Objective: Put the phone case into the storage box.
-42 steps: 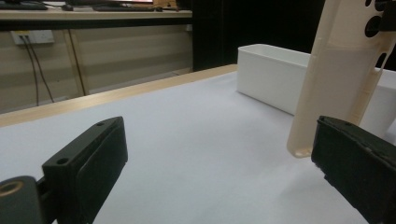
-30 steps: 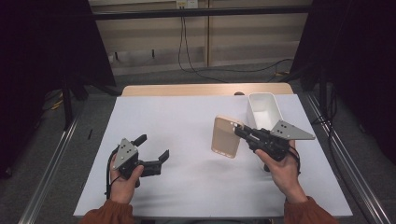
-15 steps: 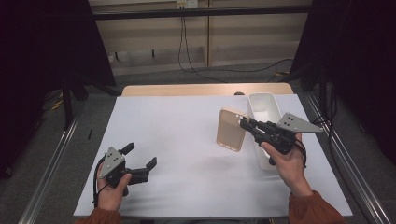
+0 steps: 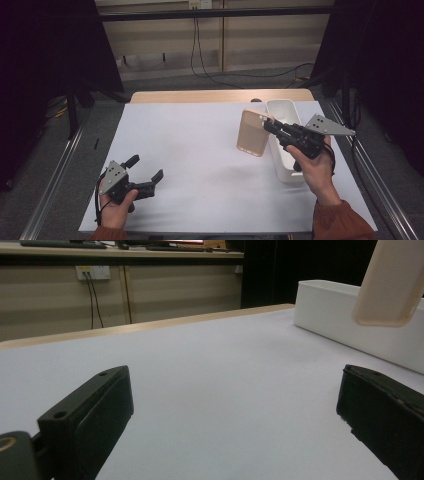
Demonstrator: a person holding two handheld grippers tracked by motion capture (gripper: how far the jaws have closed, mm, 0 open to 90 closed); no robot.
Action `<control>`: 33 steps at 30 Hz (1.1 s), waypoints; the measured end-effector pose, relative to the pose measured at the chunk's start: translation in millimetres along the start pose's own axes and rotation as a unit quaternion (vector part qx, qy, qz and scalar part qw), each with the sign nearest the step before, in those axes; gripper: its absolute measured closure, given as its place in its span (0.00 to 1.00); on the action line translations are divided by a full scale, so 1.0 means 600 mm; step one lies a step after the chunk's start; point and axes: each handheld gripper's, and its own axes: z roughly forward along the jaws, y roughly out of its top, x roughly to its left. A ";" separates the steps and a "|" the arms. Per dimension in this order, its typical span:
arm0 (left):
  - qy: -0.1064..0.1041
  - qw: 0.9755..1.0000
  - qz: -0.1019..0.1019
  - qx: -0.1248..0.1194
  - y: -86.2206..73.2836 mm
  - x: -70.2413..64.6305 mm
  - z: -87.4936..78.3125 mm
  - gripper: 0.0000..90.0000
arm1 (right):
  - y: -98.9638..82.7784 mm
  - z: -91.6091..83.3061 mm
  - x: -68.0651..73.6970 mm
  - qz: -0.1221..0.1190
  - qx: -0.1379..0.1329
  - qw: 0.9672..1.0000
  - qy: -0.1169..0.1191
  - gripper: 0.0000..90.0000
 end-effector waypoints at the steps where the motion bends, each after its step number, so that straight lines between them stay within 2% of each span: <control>1: 0.000 1.000 -0.004 -0.001 -0.001 0.000 0.000 0.02 | 0.003 -0.001 -0.001 -0.002 -0.002 1.000 0.000 0.89; 5: 0.002 1.000 -0.006 0.002 -0.002 0.002 -0.001 0.02 | 0.014 -0.004 -0.007 -0.007 -0.004 1.000 -0.003 0.89; 11: 0.011 1.000 -0.006 -0.007 -0.001 0.005 -0.007 0.02 | 0.034 -0.012 -0.020 -0.012 -0.002 1.000 -0.010 0.89; 13: 0.016 1.000 -0.017 -0.008 -0.002 0.004 -0.007 0.03 | 0.040 -0.015 -0.026 -0.016 -0.001 1.000 -0.015 0.89; 16: 0.019 1.000 -0.015 -0.008 -0.003 0.003 -0.008 0.03 | 0.049 -0.021 -0.034 -0.018 -0.005 1.000 -0.021 0.89; 22: 0.013 1.000 -0.018 -0.011 -0.002 0.003 -0.012 0.03 | 0.066 -0.027 -0.049 -0.025 -0.007 0.999 -0.031 0.89; 33: 0.015 1.000 -0.017 -0.015 -0.002 0.004 -0.016 0.03 | 0.080 -0.038 -0.082 -0.028 -0.016 0.998 -0.049 0.89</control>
